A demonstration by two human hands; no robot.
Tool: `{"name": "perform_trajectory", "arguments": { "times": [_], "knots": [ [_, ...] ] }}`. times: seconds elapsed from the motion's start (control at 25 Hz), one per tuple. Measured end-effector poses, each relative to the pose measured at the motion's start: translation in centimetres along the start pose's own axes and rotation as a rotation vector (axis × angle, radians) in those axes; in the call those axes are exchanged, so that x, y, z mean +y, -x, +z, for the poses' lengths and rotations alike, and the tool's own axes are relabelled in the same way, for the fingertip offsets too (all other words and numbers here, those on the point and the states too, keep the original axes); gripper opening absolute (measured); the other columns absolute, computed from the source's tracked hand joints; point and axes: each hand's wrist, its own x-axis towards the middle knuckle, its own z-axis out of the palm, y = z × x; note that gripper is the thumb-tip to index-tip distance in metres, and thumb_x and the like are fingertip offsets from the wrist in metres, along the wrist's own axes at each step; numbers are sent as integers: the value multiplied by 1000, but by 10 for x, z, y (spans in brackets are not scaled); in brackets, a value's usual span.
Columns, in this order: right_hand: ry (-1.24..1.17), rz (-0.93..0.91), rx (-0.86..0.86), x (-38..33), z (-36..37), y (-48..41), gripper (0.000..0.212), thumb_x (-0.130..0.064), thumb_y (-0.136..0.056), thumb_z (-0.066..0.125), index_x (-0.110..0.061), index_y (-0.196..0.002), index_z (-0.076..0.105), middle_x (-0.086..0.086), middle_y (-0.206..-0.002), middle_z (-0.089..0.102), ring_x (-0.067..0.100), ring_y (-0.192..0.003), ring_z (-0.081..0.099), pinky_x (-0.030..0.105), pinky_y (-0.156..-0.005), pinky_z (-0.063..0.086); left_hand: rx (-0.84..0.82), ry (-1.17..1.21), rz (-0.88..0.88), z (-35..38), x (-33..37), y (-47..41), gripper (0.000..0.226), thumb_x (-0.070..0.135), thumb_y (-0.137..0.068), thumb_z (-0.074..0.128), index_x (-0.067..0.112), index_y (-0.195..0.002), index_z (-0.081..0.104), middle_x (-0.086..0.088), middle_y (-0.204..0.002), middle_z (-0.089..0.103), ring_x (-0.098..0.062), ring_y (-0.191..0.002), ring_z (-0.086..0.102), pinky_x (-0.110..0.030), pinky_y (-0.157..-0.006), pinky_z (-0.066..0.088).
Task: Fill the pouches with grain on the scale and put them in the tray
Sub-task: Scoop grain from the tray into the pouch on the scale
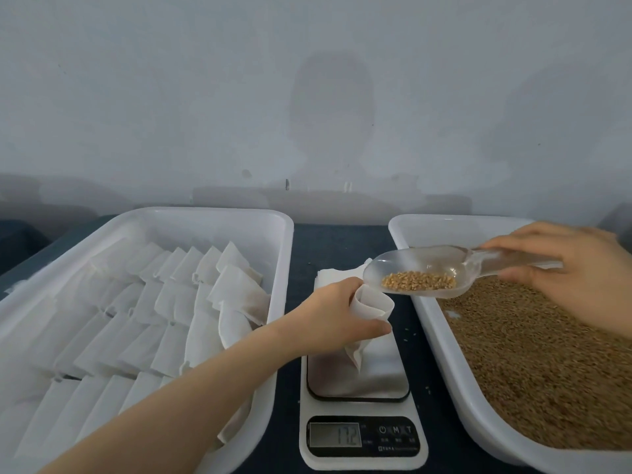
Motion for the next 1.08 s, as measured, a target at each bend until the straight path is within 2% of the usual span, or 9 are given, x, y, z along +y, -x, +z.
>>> {"name": "perform_trajectory", "arguments": {
  "times": [0.08, 0.16, 0.32, 0.48, 0.76, 0.92, 1.08],
  "knots": [
    [70, -35, 2, -2, 0, -1, 36, -35, -73, 69, -53, -103, 61, -34, -95, 59, -5, -94, 45, 24, -94, 18, -4, 9, 7, 0, 0, 0, 51, 46, -79, 71, 31, -122, 49, 9, -111, 61, -10, -98, 61, -31, -86, 55],
    [169, -62, 19, -4, -1, -1, 43, -25, -72, 75, -51, -102, 59, -32, -96, 58, 2, -96, 46, 24, -94, 13, -8, 26, 24, 1, 0, 0, 49, 45, -79, 71, 32, -121, 49, 12, -110, 60, -8, -97, 60, -26, -84, 54],
    [226, -94, 33, -10, -4, -6, 43, -22, -72, 76, -49, -101, 60, -25, -94, 60, 12, -96, 51, 33, -100, 15, 4, 43, 42, 1, -1, -1, 49, 44, -79, 71, 32, -121, 50, 12, -110, 60, -8, -99, 59, -23, -83, 52],
    [290, -160, 45, -17, -7, -11, 36, -19, -72, 76, -38, -102, 69, -19, -92, 60, 16, -98, 50, 30, -102, 10, 10, 52, 64, 1, -2, 0, 47, 44, -79, 71, 31, -120, 51, 13, -110, 60, -6, -100, 59, -24, -84, 53],
    [382, -216, 41, -33, -12, -20, 32, -18, -72, 78, -33, -100, 73, -8, -92, 65, 27, -101, 54, 36, -104, 9, 32, 80, 92, 0, -2, 0, 44, 47, -79, 71, 35, -116, 52, 19, -107, 60, -2, -94, 61, -19, -79, 54],
    [425, -285, 97, -41, -15, -24, 35, -15, -67, 82, -30, -97, 74, -5, -89, 66, 31, -96, 56, 38, -101, 11, 27, 97, 100, -1, -1, 1, 39, 46, -79, 71, 37, -113, 52, 23, -104, 59, 1, -90, 62, -8, -68, 51],
    [490, -395, 148, -52, -20, -29, 35, -12, -64, 82, -25, -95, 75, 1, -88, 66, 34, -93, 57, 52, -101, 15, 63, 92, 105, -2, 0, 2, 37, 47, -79, 71, 37, -109, 54, 23, -98, 59, 4, -84, 61, -3, -59, 45]
  ]
}}
